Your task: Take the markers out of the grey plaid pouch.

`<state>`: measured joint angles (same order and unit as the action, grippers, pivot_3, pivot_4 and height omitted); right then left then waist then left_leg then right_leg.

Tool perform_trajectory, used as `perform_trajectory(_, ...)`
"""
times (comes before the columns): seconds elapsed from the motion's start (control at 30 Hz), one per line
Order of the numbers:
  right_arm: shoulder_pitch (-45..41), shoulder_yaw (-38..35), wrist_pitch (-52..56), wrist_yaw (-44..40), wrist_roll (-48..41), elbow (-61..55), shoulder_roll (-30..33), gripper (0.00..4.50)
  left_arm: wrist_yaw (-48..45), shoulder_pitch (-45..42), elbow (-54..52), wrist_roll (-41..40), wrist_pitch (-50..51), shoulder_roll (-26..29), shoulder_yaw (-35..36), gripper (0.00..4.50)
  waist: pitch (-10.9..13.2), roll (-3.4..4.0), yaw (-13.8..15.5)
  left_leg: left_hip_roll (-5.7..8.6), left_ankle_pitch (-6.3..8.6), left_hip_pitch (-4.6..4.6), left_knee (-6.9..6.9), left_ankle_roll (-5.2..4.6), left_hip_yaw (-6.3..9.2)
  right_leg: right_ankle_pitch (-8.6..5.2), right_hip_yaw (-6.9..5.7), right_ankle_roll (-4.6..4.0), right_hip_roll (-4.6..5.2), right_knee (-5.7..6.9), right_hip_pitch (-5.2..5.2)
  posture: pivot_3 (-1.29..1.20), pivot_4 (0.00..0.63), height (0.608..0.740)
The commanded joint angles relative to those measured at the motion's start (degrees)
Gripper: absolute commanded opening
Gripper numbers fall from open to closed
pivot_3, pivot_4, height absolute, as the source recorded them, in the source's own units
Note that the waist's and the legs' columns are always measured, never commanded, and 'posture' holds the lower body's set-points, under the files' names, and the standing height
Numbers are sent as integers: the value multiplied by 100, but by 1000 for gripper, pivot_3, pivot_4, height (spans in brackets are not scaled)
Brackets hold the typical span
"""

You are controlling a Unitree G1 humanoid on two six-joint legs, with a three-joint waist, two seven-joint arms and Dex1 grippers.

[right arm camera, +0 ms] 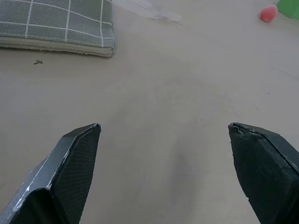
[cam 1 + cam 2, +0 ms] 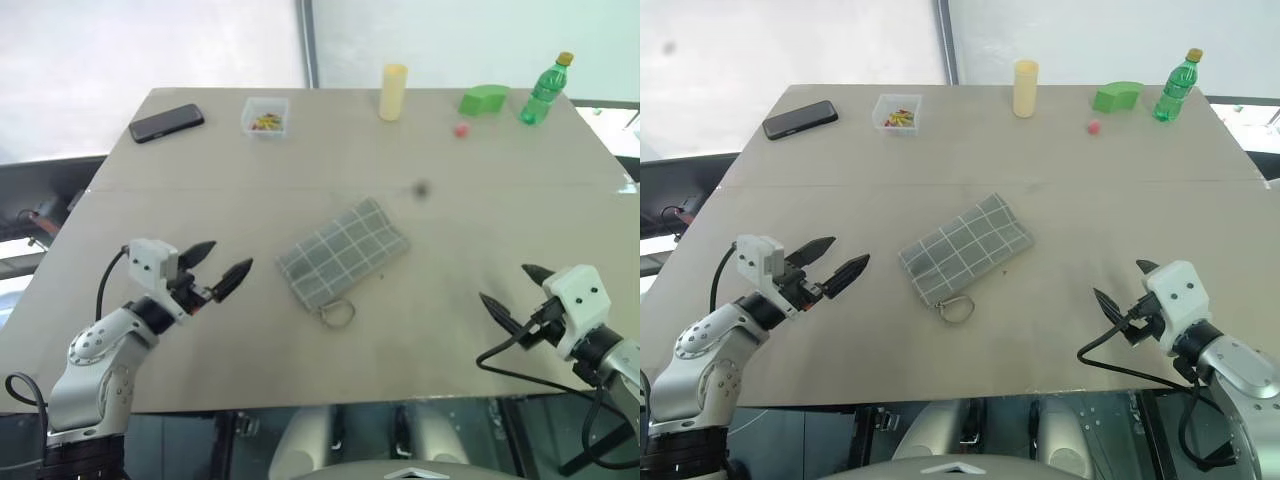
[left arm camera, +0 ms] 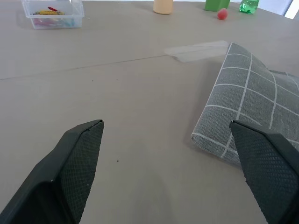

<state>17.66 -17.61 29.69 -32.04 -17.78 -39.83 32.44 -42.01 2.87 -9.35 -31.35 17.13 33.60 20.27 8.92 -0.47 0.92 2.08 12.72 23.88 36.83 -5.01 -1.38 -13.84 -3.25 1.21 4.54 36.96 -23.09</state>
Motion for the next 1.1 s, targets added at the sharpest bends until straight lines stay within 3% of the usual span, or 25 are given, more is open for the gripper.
perform_trajectory(0.03, -125, -32, -96, 6, -2, -50, 94, 4445, 59, -116, -222, -41, 20, 33, 42, 4500, 0, 0, 0, 0, 0, 0, 0, 0, 0, 0, 0, 0, 0, 0, 0, 0, 150, 740)
perform_trajectory(0.3, -366, 64, -23, 95, -86, -265, 86, 4445, 27, -490, -158, -92, 274, -34, -208, 4500, 1, -1, 3, -2, 0, 0, 1, 0, 0, 1, -6, 0, 2, -3, 1, 0, 150, 740)
perform_trajectory(0.57, -428, -67, -243, -61, -241, -186, 138, 4445, -164, -546, 10, 480, -419, 38, -494, 4500, 2, 0, -2, -2, 3, 1, -5, -3, 0, 2, -8, 1, 2, -9, 1, 0, 150, 740)
perform_trajectory(0.77, -470, -231, -599, -658, -632, -161, 359, 4445, -747, -390, 311, 1359, -2059, 284, -779, 4500, 2, 0, 9, -3, 3, 0, -5, -3, -1, 2, -8, -1, 3, -12, 2, 0, 150, 740)
perform_trajectory(0.93, -117, -491, -1106, -1512, -909, -242, 728, 4445, -1532, -332, 1701, 2179, -4976, 893, -894, 4500, 2, 1, 6, -4, 3, 0, -28, -3, -2, 3, -8, -4, 4, -26, -2, 0, 150, 740)
perform_trajectory(1.1, 195, -715, -1415, -2190, -1256, -306, 1008, 4445, -1698, -791, 3715, 2823, -7660, 1412, -1182, 4500, 2, 1, 7, -6, 4, 0, -34, -4, -3, 3, -9, -4, 6, -29, -4, 0, 150, 740)
